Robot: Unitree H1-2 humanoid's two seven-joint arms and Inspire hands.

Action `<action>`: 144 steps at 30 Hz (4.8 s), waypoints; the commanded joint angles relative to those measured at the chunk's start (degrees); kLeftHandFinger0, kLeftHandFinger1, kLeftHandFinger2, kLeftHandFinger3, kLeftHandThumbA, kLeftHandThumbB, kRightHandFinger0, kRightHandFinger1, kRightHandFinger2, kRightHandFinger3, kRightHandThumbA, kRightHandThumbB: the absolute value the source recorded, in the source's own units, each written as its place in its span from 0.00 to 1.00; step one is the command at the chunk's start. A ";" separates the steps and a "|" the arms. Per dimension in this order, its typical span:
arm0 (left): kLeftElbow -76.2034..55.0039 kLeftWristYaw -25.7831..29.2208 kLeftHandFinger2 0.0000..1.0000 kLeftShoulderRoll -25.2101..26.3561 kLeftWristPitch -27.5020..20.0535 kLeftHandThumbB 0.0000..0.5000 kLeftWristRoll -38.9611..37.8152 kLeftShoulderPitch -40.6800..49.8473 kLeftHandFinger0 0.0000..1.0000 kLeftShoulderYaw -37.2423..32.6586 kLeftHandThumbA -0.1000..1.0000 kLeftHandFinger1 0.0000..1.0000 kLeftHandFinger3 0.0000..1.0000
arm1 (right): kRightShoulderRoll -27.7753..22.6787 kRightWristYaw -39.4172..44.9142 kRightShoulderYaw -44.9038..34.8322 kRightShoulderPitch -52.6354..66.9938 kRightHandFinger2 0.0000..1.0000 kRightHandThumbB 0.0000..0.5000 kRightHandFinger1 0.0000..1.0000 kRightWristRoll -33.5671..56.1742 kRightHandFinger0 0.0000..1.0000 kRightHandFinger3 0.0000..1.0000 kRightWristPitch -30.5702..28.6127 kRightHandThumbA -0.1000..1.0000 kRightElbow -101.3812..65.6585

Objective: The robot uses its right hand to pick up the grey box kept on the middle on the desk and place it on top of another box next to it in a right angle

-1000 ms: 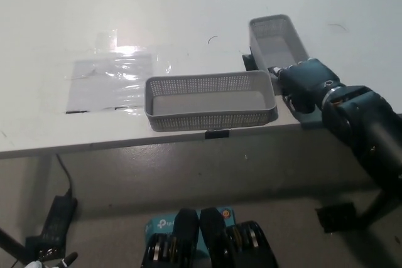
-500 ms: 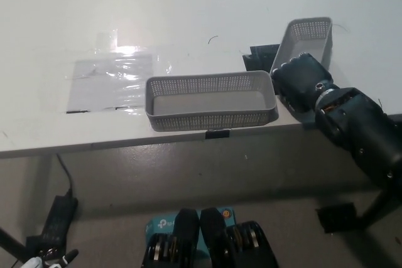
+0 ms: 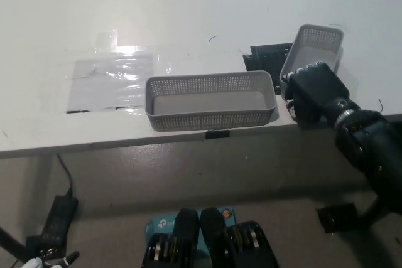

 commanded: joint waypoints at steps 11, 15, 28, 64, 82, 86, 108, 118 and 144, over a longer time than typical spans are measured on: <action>-1.12 -0.49 0.00 1.57 -0.47 0.50 0.60 0.95 0.04 0.85 0.97 0.00 0.09 | -4.99 -12.49 -7.62 -7.15 0.13 0.44 0.00 4.33 0.00 0.01 -10.88 0.00 -4.04; -1.23 -0.58 0.01 1.90 -0.44 0.52 1.02 0.86 0.04 0.70 0.99 0.01 0.06 | -5.83 -12.59 -8.32 -10.48 0.23 0.69 0.00 3.22 0.00 0.01 -10.78 0.00 -7.69; -1.23 -1.65 0.01 2.83 0.03 0.46 1.03 -0.16 0.03 0.56 0.99 0.01 0.10 | -2.24 -7.47 -5.09 -9.49 0.41 0.35 0.07 7.90 0.00 0.31 -20.54 0.00 -14.07; -0.20 -4.53 0.00 3.98 0.38 0.61 1.09 -5.10 0.04 -0.53 1.00 0.00 0.13 | -1.10 -2.79 12.19 -5.94 0.28 0.41 0.01 22.06 0.00 0.19 -20.72 0.00 -13.48; -0.66 -4.98 0.02 4.34 0.13 0.61 0.79 -5.02 0.00 -0.24 1.00 0.01 0.07 | -1.17 -10.90 20.40 -7.17 0.62 0.20 0.22 17.02 0.00 0.60 -20.72 0.00 -4.33; -0.48 -5.07 0.00 4.52 -0.06 0.58 1.03 -5.18 0.01 -0.48 1.00 0.00 0.06 | -1.62 -6.89 19.33 -7.64 0.45 0.00 0.18 17.38 0.00 0.83 -20.72 0.03 -6.50; 0.28 -4.43 0.00 3.47 0.25 0.66 0.75 -4.79 0.02 -0.49 1.00 0.00 0.09 | -2.63 8.27 7.55 -4.80 1.00 0.72 0.88 10.01 0.52 1.00 -15.81 0.75 -23.32; -0.20 -4.13 0.06 2.89 -0.06 0.59 0.52 -3.23 0.00 -0.30 1.00 0.02 0.09 | -3.76 19.12 5.53 -3.00 1.00 0.94 1.00 8.18 0.79 1.00 -10.67 0.85 -29.04; 0.73 -3.77 0.01 1.43 -0.96 0.57 1.14 -3.10 0.00 -0.83 0.98 0.00 0.07 | -6.35 32.17 -23.67 26.61 1.00 0.37 1.00 19.92 0.76 1.00 14.23 0.66 -75.97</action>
